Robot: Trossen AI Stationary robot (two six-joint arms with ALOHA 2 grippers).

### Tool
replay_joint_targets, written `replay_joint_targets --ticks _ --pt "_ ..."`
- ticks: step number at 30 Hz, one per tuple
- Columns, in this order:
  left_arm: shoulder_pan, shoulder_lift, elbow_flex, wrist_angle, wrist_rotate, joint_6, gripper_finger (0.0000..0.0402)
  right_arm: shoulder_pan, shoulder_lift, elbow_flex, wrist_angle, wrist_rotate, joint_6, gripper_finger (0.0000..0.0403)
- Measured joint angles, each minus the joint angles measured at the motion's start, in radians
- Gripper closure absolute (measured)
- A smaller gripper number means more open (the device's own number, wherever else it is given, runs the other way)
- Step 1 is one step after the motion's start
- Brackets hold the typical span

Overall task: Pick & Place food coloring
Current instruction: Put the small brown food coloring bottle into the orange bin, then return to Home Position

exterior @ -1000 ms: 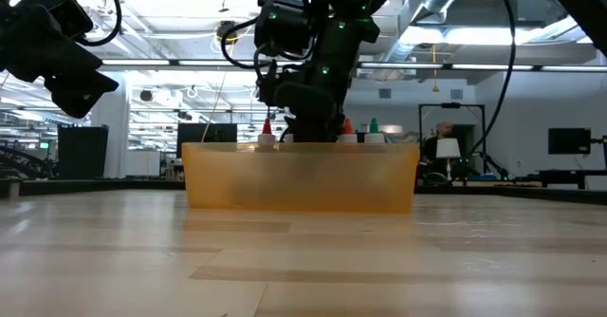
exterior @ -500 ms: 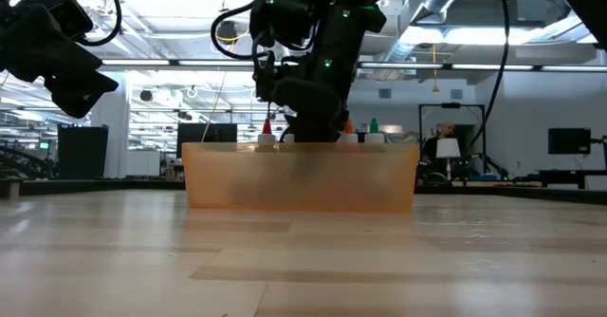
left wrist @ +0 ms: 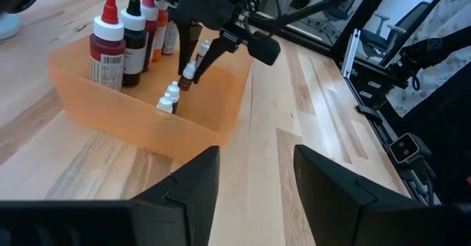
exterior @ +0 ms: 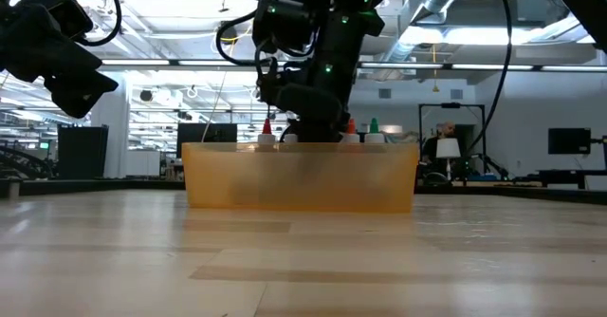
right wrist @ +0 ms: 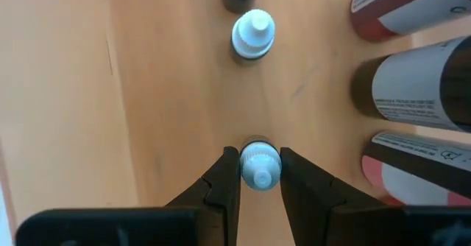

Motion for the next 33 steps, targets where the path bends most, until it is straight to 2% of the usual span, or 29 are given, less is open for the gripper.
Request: replay_joint_targets --ticks 15,26,33 --pt "0.0 0.0 0.0 0.0 -0.001 0.0 0.0235 0.0 0.0 0.0 -0.013 0.0 -0.026 0.0322" --pt "0.0 0.0 0.0 0.0 -0.001 0.002 0.0235 0.0 0.0 0.001 -0.019 0.003 -0.026 0.0251" --pt "0.0 0.0 0.0 0.0 -0.001 0.003 0.0235 -0.002 0.001 0.027 -0.125 0.003 -0.018 0.0239"
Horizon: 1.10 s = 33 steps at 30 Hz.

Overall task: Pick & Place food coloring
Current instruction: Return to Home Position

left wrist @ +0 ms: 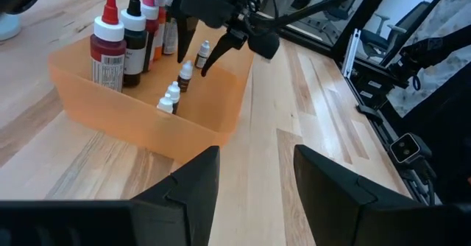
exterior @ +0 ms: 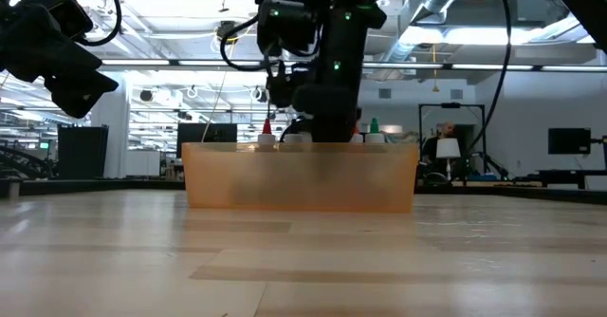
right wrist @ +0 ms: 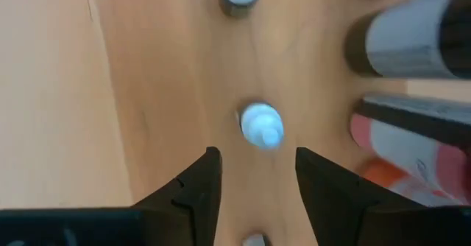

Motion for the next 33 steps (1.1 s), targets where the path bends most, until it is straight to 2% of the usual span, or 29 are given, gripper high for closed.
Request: replay_joint_targets --ticks 8,12,16,20,25,30,33 --pt "0.0 0.0 0.0 0.0 0.0 0.0 0.0235 0.031 -0.027 0.149 -0.153 0.005 -0.007 0.0253" --pt "0.0 0.0 0.0 0.0 -0.001 0.0 0.0235 0.047 -0.111 0.175 -0.156 0.074 -0.007 0.0257" --pt "0.0 0.0 0.0 0.0 0.001 -0.006 0.0235 0.053 -0.227 0.145 -0.16 0.145 -0.007 0.0257" --pt "0.0 -0.001 0.001 -0.001 -0.005 -0.017 0.0235 0.053 -0.332 0.065 -0.134 0.148 0.001 0.0253" --pt "0.0 -0.001 0.001 -0.002 0.009 -0.106 0.0235 0.052 -0.483 -0.135 0.004 0.132 0.068 0.0254" --pt "0.0 -0.001 0.001 0.028 0.014 -0.012 0.0235 0.071 -0.648 -0.379 0.199 0.1 0.11 0.0258" --pt "0.0 -0.001 0.001 0.087 0.056 0.071 0.0235 0.086 -0.738 -0.493 0.263 0.102 0.133 0.026"
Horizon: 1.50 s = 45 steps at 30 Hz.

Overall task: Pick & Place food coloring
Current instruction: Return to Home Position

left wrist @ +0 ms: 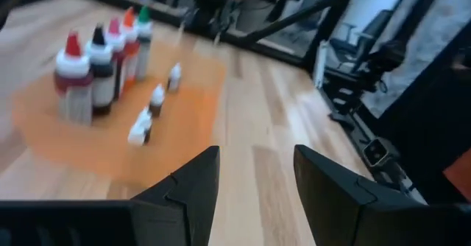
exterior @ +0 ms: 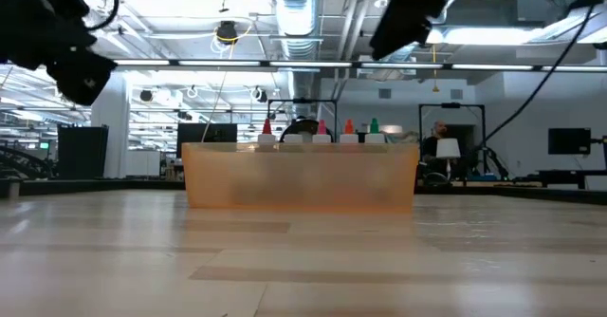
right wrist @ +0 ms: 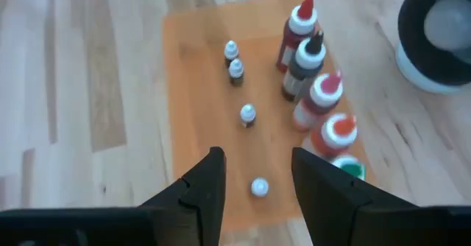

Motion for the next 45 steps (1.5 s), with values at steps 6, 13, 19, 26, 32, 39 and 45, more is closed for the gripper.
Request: replay_joint_targets --ticks 6,13,19,26,32,39,45 --pt "0.0 0.0 0.0 0.093 -0.01 0.088 0.0235 0.003 -0.193 -0.205 0.112 0.011 0.038 0.0256" --pt "0.0 0.0 0.0 0.195 -0.115 0.192 0.0235 0.003 -0.446 -0.416 0.256 0.044 0.062 0.0257" --pt "0.0 0.0 0.0 0.238 -0.106 0.239 0.0235 0.004 -0.636 -0.548 0.342 0.059 0.071 0.0261" --pt "0.0 0.0 0.0 0.262 -0.113 0.269 0.0235 0.007 -0.802 -0.675 0.454 0.059 0.07 0.0259" --pt "0.0 0.0 0.0 0.262 -0.116 0.269 0.0235 0.007 -0.882 -0.759 0.484 0.089 0.104 0.0257" --pt "0.0 0.0 0.0 0.249 -0.116 0.269 0.0235 0.007 -1.014 -0.829 0.505 0.111 0.126 0.0262" --pt "0.0 0.0 0.0 0.245 -0.116 0.272 0.0235 0.007 -1.187 -0.878 0.512 0.111 0.076 0.0259"
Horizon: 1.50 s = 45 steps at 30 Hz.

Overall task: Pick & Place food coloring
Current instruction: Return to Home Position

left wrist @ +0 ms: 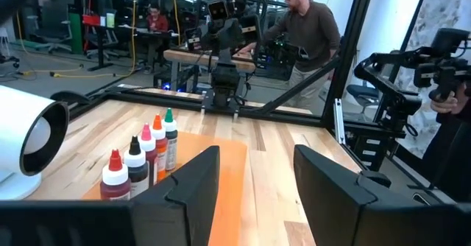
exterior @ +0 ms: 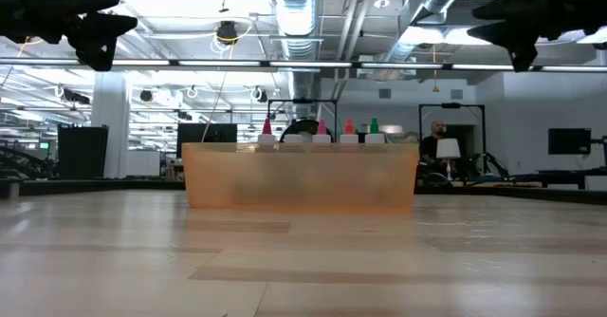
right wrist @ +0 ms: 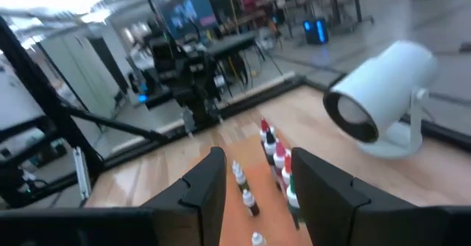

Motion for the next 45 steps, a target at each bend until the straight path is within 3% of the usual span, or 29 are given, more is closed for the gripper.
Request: replay_joint_targets --ticks 8,16,25,31,42,45 --pt "0.007 0.0 0.0 0.005 -0.001 0.035 0.0235 0.0 -0.231 -0.069 -0.004 -0.001 -0.069 0.026" --pt "0.109 0.0 0.0 0.024 0.023 0.048 0.0235 0.0 -0.223 -0.097 -0.044 -0.004 -0.072 0.0264" --pt "0.295 0.001 0.0 -0.001 0.189 0.071 0.0235 0.0 -0.229 -0.105 -0.038 -0.002 -0.086 0.026" --pt "0.337 0.0 0.0 0.001 0.343 0.083 0.0235 0.0 -0.229 -0.105 -0.06 -0.001 -0.086 0.0264" --pt "0.336 0.0 -0.002 -0.033 0.304 0.106 0.0235 -0.002 -0.229 -0.147 -0.038 0.063 -0.085 0.026" --pt "0.336 0.0 -0.062 0.072 0.303 0.109 0.0235 -0.002 -0.229 -0.148 -0.037 0.063 -0.086 0.0261"
